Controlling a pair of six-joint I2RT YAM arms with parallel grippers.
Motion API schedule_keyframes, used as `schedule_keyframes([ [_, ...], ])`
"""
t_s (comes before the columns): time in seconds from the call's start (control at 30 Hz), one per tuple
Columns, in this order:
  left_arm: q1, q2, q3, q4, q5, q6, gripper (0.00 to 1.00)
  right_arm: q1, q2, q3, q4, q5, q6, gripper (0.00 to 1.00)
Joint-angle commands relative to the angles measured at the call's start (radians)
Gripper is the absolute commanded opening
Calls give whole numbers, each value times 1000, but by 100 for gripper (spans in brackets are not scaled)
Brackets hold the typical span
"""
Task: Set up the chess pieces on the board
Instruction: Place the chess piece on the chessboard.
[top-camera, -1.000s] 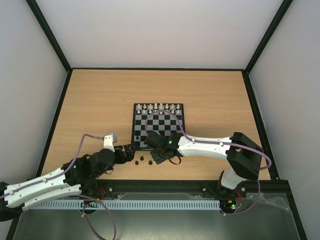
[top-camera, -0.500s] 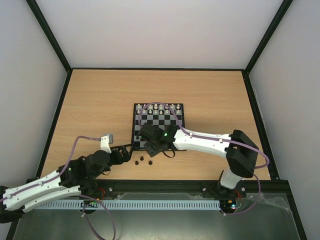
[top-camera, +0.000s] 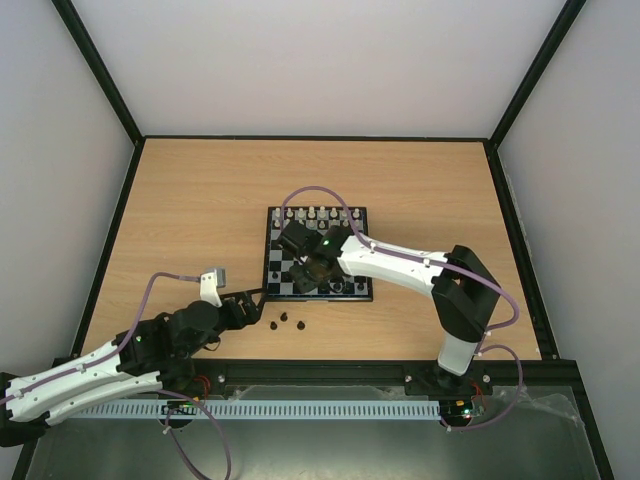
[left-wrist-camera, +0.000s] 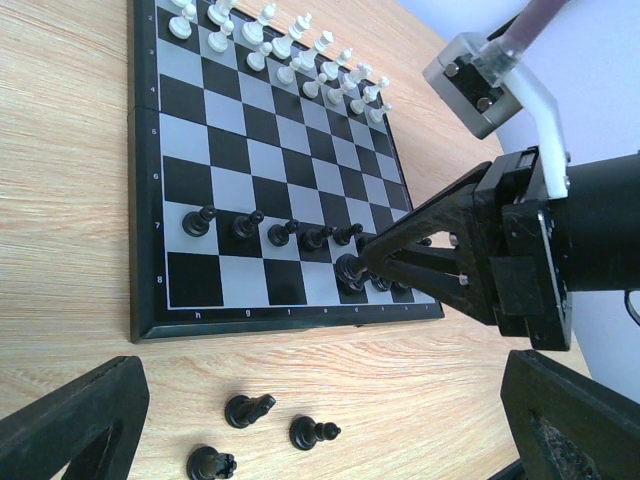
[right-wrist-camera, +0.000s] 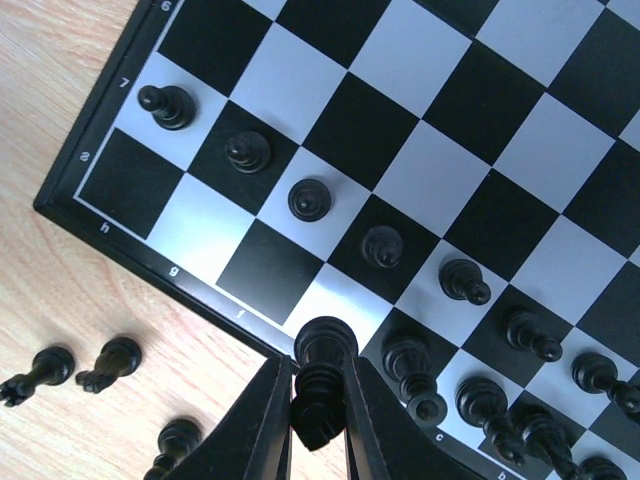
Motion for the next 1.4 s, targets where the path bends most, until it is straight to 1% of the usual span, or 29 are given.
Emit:
schedule_keyframes([
  [0.0, 6, -2, -14, -17, -9, -1, 99, -16, 42, 42, -90, -9, -33, 14],
  [0.43, 5, 1, -23, -11, -13, -8, 99, -23, 78, 16, -59, -12, -41, 14],
  [1.03, 6, 1, -29, -12, -14, -15, 99, -39, 76, -28, 1, -53, -48, 14],
  [1.37, 6, 1, -31, -15, -17, -19, 99, -44, 83, -34, 10, -51, -50, 15],
])
